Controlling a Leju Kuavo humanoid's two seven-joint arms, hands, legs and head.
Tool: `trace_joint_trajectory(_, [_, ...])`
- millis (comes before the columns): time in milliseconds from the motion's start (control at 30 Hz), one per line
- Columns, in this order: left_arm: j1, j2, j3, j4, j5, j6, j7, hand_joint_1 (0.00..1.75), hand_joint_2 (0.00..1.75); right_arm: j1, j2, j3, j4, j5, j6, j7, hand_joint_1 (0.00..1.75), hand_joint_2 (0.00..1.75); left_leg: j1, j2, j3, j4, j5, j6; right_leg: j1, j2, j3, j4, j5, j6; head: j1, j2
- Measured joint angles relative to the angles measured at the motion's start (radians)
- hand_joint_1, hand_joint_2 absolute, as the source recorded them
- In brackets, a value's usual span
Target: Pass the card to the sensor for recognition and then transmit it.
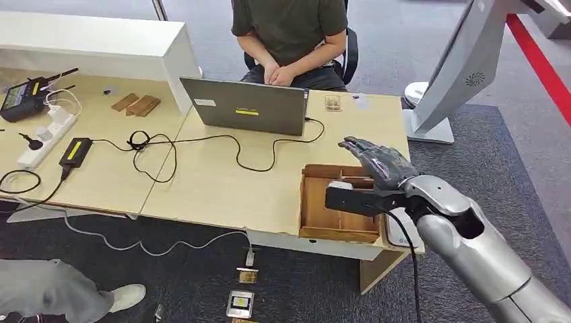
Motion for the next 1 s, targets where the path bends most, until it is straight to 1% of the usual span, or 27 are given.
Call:
trace_joint_trajectory(200, [-0.001, 0.0, -0.002, 0.0, -0.001, 0.003, 0.005, 0.0, 0.0, -0.011, 0.025, 0.013, 0.032, -0.005, -0.018, -0.016, 0.0, 1.75, 0.0, 0.0, 0.0, 0.0, 0.0, 0.0, 0.0, 0.0, 0.0, 0.0, 0.0, 0.0, 0.0, 0.0])
trace_joint_trajectory(467, [-0.001, 0.0, -0.002, 0.0, -0.006, 0.01, 0.008, 0.0, 0.0, -0.024, 0.045, 0.036, 0.09, 0.003, -0.05, -0.046, 0.0, 1.75, 0.0, 0.0, 0.0, 0.0, 0.0, 0.0, 0.0, 0.0, 0.0, 0.0, 0.0, 0.0, 0.0, 0.0])
trace_joint_trajectory(767, [-0.001, 0.0, -0.003, 0.0, -0.006, -0.004, 0.0, 0.0, 0.0, -0.036, 0.076, 0.054, 0.205, 0.02, -0.106, -0.091, 0.0, 1.75, 0.0, 0.0, 0.0, 0.0, 0.0, 0.0, 0.0, 0.0, 0.0, 0.0, 0.0, 0.0, 0.0, 0.0])
trace_joint_trajectory(1000, [-0.001, 0.0, -0.003, 0.0, -0.006, -0.014, -0.004, 0.0, 0.0, -0.042, 0.093, 0.058, 0.28, 0.021, -0.123, -0.099, 0.0, 1.75, 0.0, 0.0, 0.0, 0.0, 0.0, 0.0, 0.0, 0.0, 0.0, 0.0, 0.0, 0.0, 0.0, 0.0])
